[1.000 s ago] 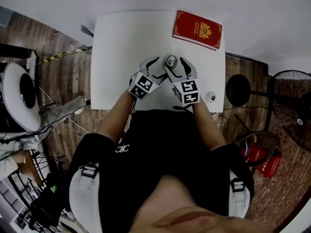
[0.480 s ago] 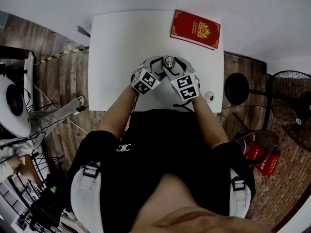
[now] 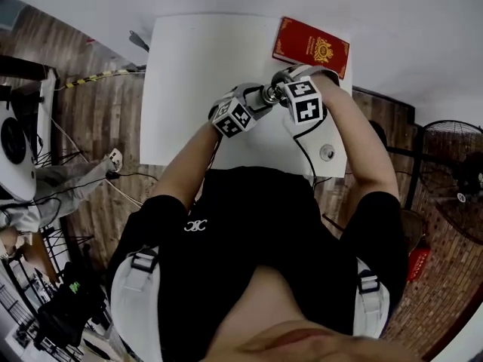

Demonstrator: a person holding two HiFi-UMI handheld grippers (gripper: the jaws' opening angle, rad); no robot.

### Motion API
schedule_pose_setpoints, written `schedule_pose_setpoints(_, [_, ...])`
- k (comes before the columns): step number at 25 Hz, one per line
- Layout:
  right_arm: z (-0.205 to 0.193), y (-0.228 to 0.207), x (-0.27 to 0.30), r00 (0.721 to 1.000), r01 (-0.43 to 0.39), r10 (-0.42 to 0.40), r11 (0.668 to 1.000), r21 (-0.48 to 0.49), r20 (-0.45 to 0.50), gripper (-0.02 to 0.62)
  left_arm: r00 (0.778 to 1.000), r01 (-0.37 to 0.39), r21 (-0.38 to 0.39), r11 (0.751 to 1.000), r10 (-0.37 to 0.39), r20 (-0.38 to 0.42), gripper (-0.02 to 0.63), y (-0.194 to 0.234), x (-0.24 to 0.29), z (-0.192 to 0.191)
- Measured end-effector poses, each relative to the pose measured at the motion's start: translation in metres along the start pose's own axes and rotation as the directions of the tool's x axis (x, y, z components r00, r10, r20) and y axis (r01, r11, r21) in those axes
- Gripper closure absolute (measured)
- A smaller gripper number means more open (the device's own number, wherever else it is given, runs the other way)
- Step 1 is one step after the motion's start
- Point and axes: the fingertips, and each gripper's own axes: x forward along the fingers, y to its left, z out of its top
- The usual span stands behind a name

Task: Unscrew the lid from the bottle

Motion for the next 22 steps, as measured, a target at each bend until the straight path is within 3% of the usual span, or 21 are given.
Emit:
schedule_pose_setpoints(2, [-0.003,-0.002,0.003,0.997,-0.006,-0.001,0.996,-0.084,-0.079,0.350,1.000,0.011,-0.008,1.000,-0.011,-0.006,0.279,0.002,0.000,-0.001])
schedule_pose_setpoints(3, [-0.004,-0.004,0.004,0.995,0.006,-0.013,0.997,-0.078,-0.094,0.350,1.000,0.015,-0.013,1.000,-0.015,-0.006,0.279,0.002,-0.001,-0.002])
schedule_pose_setpoints(5, [-0.003,-0.006,-0.002,0.995,0.045,-0.042,0.998,0.038,-0.085,0.347,1.000,0.016,-0.019,1.000,-0.016,-0.003,0.279,0.003,-0.002,-0.003])
schedule_pose_setpoints(6, [0.000,-0.007,-0.008,0.996,0.077,-0.069,0.987,0.143,-0.055,0.330,1.000,0.015,-0.021,1.000,-0.015,-0.001,0.279,0.003,-0.002,-0.003])
schedule_pose_setpoints(7, [0.004,-0.010,-0.018,0.993,0.115,-0.118,0.955,0.273,-0.006,0.317,1.000,0.013,-0.022,1.000,-0.013,0.001,0.279,0.004,-0.002,-0.003])
schedule_pose_setpoints(8, [0.010,-0.015,-0.029,0.980,0.149,-0.190,0.894,0.423,0.057,0.301,1.000,0.011,-0.024,1.000,-0.011,0.004,0.279,0.004,-0.003,-0.003])
schedule_pose_setpoints(9, [0.015,-0.020,-0.041,0.951,0.160,-0.283,0.799,0.580,0.127,0.299,1.000,0.009,-0.025,1.000,-0.009,0.008,0.279,0.004,-0.003,-0.004])
schedule_pose_setpoints(11, [0.020,-0.029,-0.065,0.837,0.081,-0.494,0.536,0.840,0.234,0.299,1.000,0.006,-0.029,1.000,-0.005,0.016,0.279,0.003,-0.004,-0.004])
schedule_pose_setpoints(13, [0.015,-0.032,-0.076,0.710,-0.054,-0.664,0.282,0.958,0.236,0.299,1.000,0.005,-0.029,1.000,-0.004,0.019,0.279,0.004,-0.003,-0.003])
schedule_pose_setpoints(14, [0.011,-0.031,-0.075,0.669,-0.093,-0.716,0.187,0.978,0.201,0.299,1.000,0.005,-0.028,1.000,-0.004,0.019,0.279,0.004,-0.003,-0.002])
schedule_pose_setpoints(15, [0.008,-0.029,-0.070,0.649,-0.104,-0.745,0.112,0.988,0.153,0.299,1.000,0.005,-0.027,1.000,-0.004,0.019,0.279,0.005,-0.003,-0.002])
schedule_pose_setpoints(17, [0.004,-0.023,-0.054,0.652,-0.068,-0.757,0.010,0.998,0.052,0.299,1.000,0.004,-0.029,1.000,-0.004,0.016,0.279,0.004,-0.003,-0.002])
schedule_pose_setpoints(19, [0.002,-0.021,-0.040,0.668,-0.034,-0.743,-0.059,0.998,-0.021,0.299,1.000,0.004,-0.031,1.000,-0.004,0.013,0.279,0.003,-0.003,-0.003])
schedule_pose_setpoints(21, [0.003,-0.024,-0.031,0.684,-0.033,-0.728,-0.097,0.995,-0.048,0.299,1.000,0.004,-0.030,1.000,-0.004,0.011,0.279,0.003,-0.003,-0.003])
schedule_pose_setpoints(22, [0.004,-0.026,-0.026,0.693,-0.025,-0.719,-0.096,0.995,-0.052,0.299,1.000,0.004,-0.028,1.000,-0.004,0.011,0.279,0.003,-0.003,-0.003])
